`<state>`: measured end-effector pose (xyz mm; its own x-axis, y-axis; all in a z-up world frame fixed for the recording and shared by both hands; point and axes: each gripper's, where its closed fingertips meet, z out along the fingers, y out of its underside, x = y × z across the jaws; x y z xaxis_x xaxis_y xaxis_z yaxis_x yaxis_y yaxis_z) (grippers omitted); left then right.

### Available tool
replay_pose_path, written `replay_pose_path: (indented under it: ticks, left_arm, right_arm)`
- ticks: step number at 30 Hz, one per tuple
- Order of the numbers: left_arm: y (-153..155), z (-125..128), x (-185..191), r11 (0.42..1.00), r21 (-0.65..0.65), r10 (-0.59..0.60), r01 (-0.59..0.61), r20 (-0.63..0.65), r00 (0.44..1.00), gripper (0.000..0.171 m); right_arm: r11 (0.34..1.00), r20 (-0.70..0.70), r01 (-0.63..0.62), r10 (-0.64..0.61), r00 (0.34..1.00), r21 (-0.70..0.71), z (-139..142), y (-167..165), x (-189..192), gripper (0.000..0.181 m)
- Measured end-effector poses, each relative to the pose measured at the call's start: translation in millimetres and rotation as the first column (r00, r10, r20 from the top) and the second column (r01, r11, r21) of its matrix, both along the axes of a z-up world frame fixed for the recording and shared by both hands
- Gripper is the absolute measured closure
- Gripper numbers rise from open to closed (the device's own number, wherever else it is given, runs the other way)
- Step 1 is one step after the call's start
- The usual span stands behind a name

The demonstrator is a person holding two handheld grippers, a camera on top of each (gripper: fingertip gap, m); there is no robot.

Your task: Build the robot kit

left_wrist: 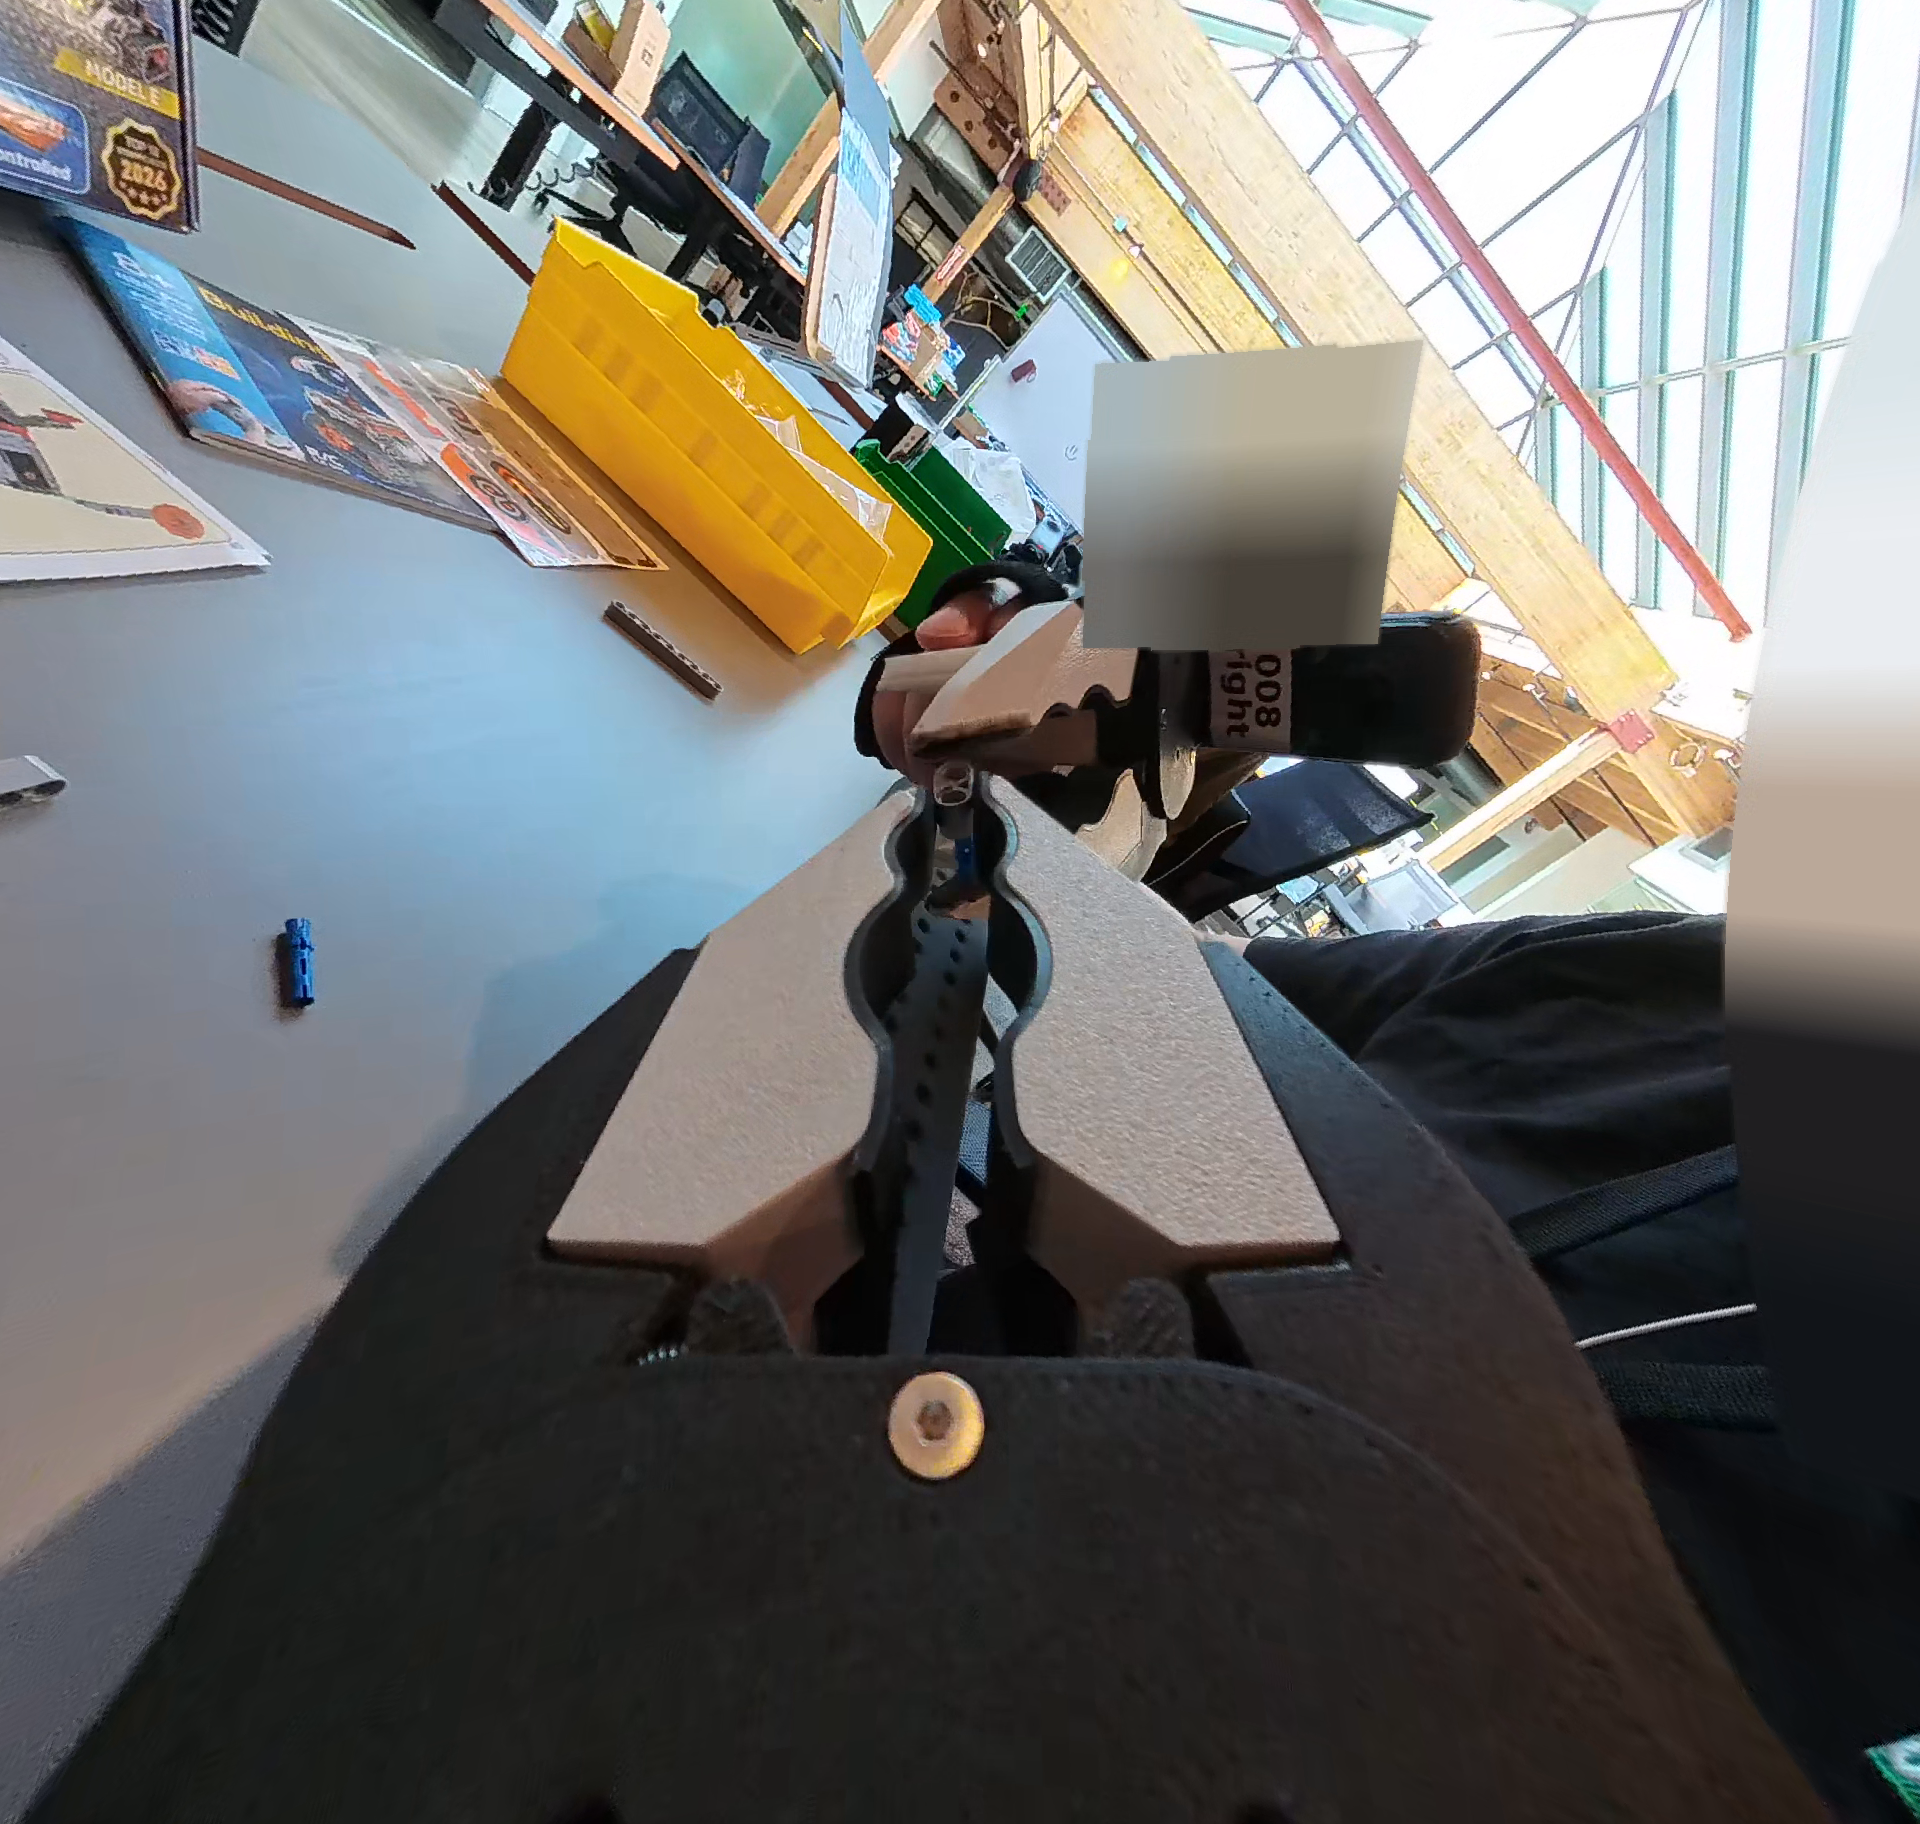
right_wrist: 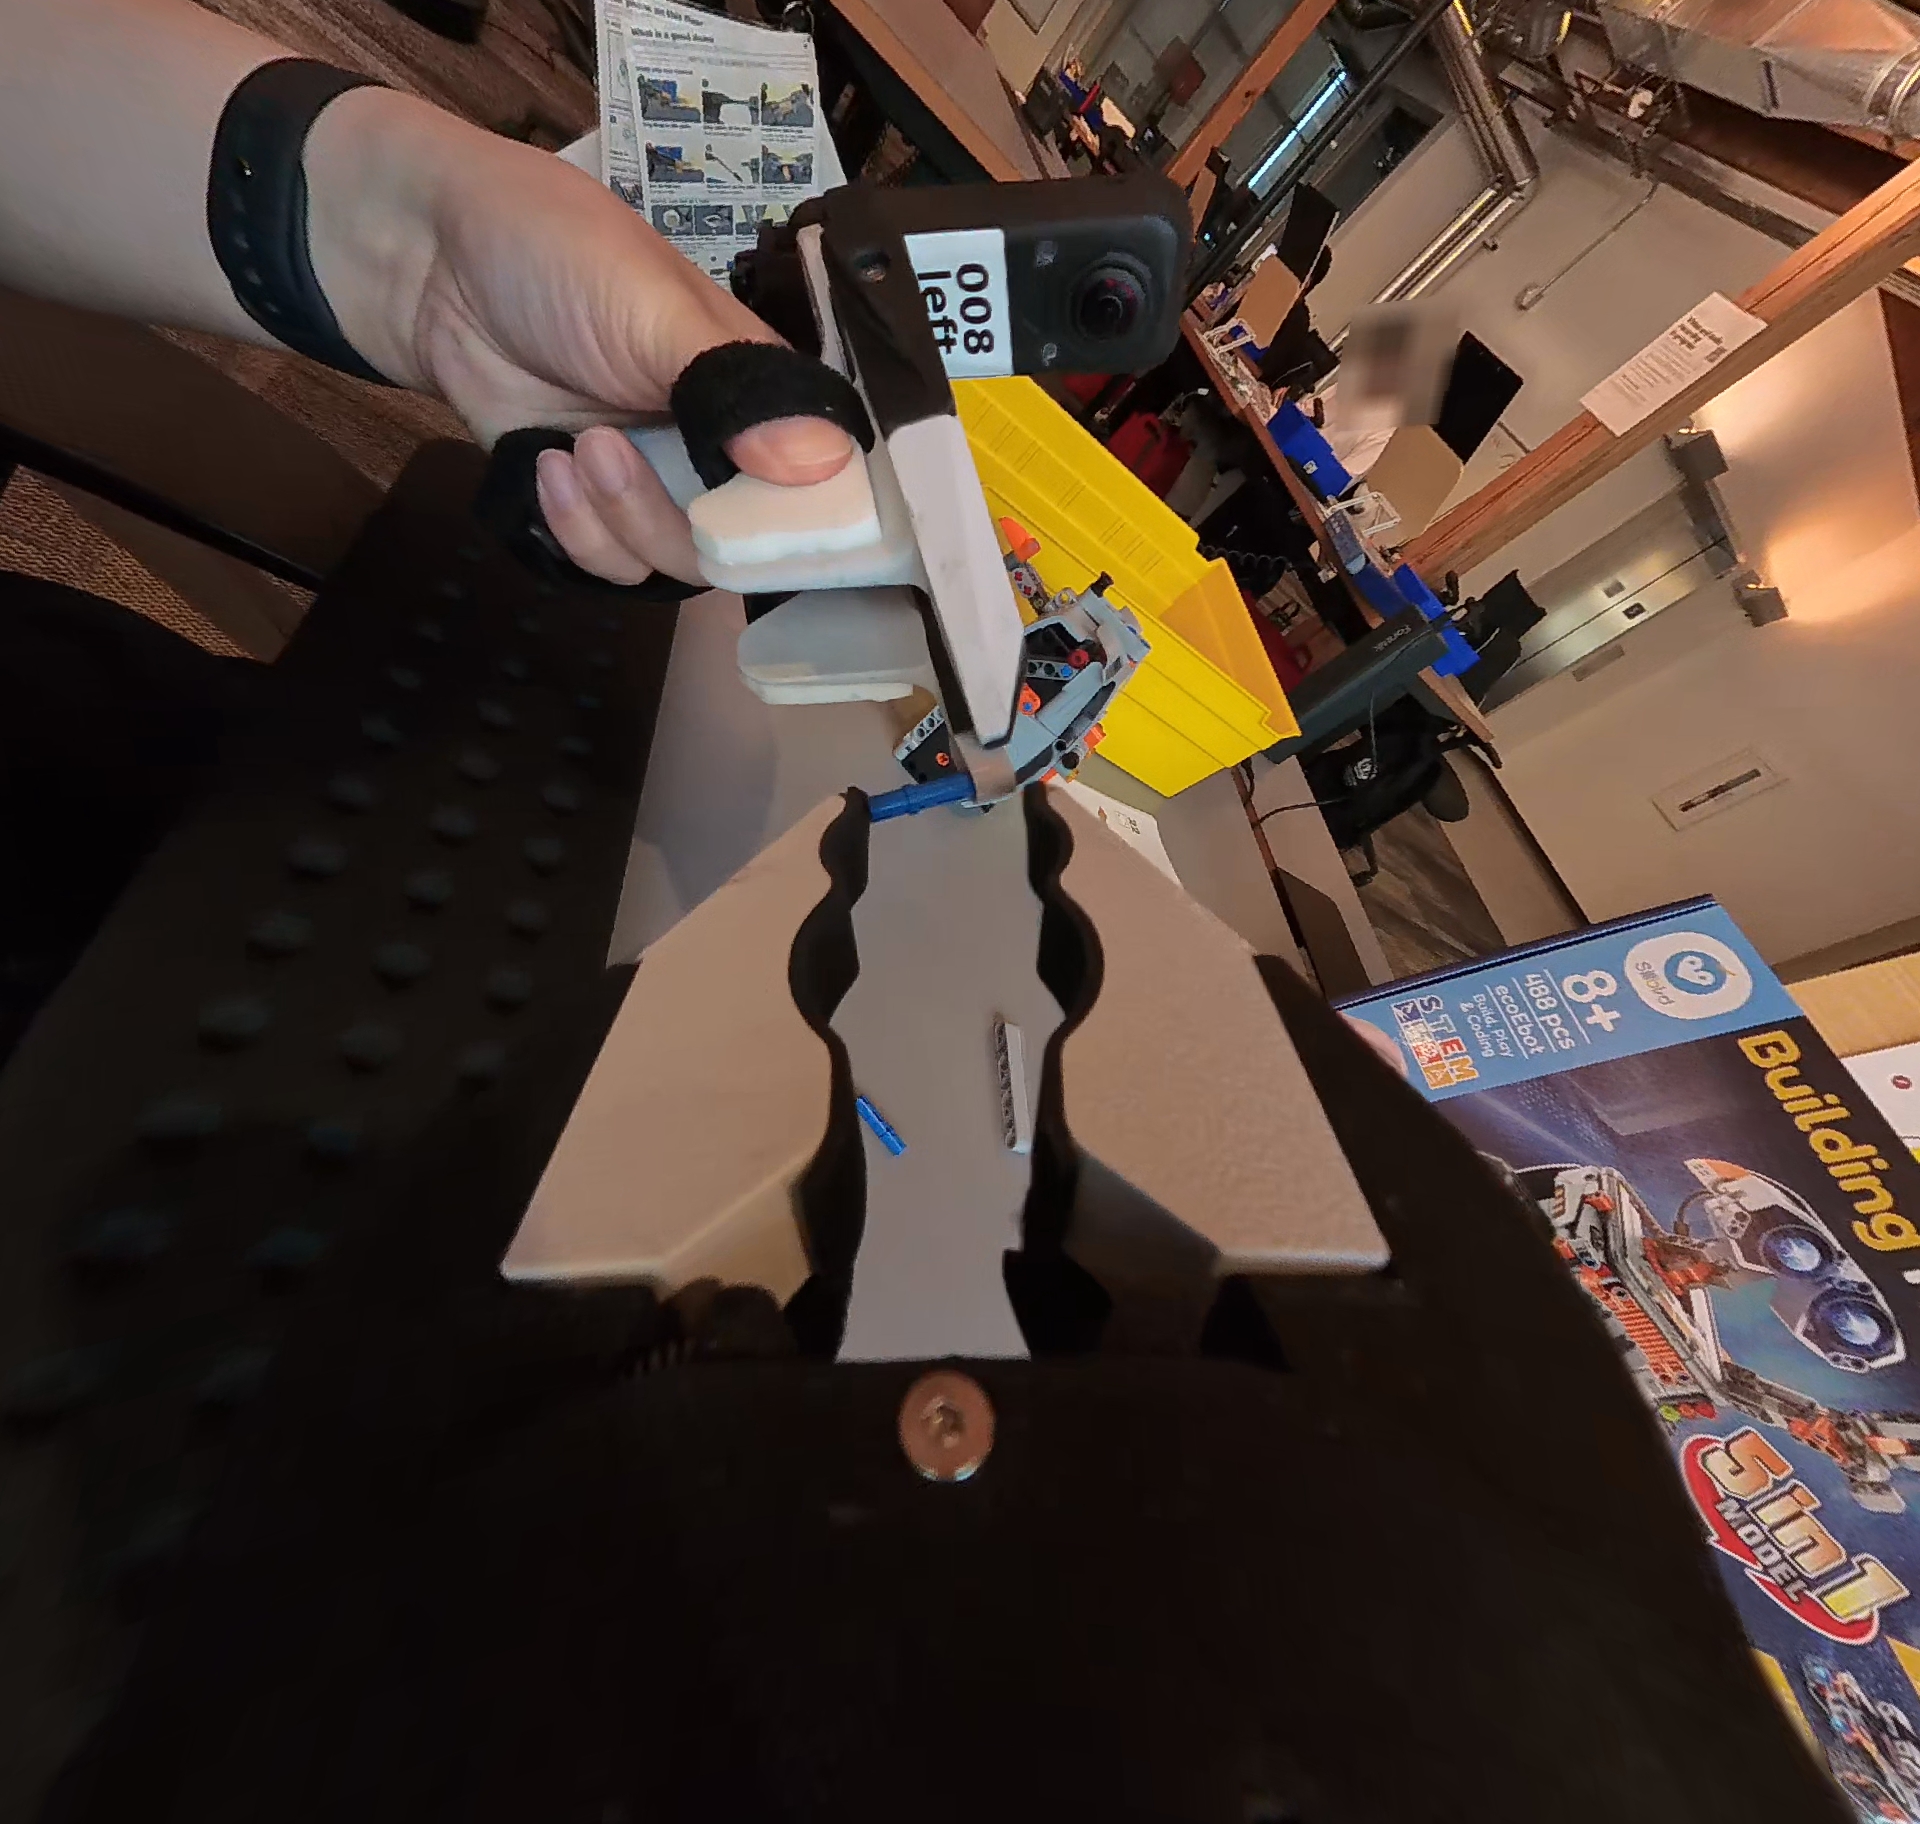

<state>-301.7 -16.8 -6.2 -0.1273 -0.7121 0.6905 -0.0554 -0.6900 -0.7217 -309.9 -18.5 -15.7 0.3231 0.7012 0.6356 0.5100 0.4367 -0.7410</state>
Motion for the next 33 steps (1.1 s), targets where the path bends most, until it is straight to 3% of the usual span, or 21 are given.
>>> replay_pose_path:
  ticks: [18, 33]
  left_arm:
    - [0.3, -2.1, 2.3, 0.999, 0.027, 0.033, -0.033, -0.009, 0.999, 0.167]
    - [4.0, -0.8, 0.2, 0.985, 0.124, 0.124, -0.122, -0.008, 0.992, 0.166]
  right_arm:
    - [0.997, 0.007, 0.052, -0.053, 0.999, 0.051, -1.5, 1.9, 0.1, 0.157]
    - [0.982, -0.083, 0.172, -0.165, 0.983, 0.081, 0.0, 7.9, -2.2, 0.158]
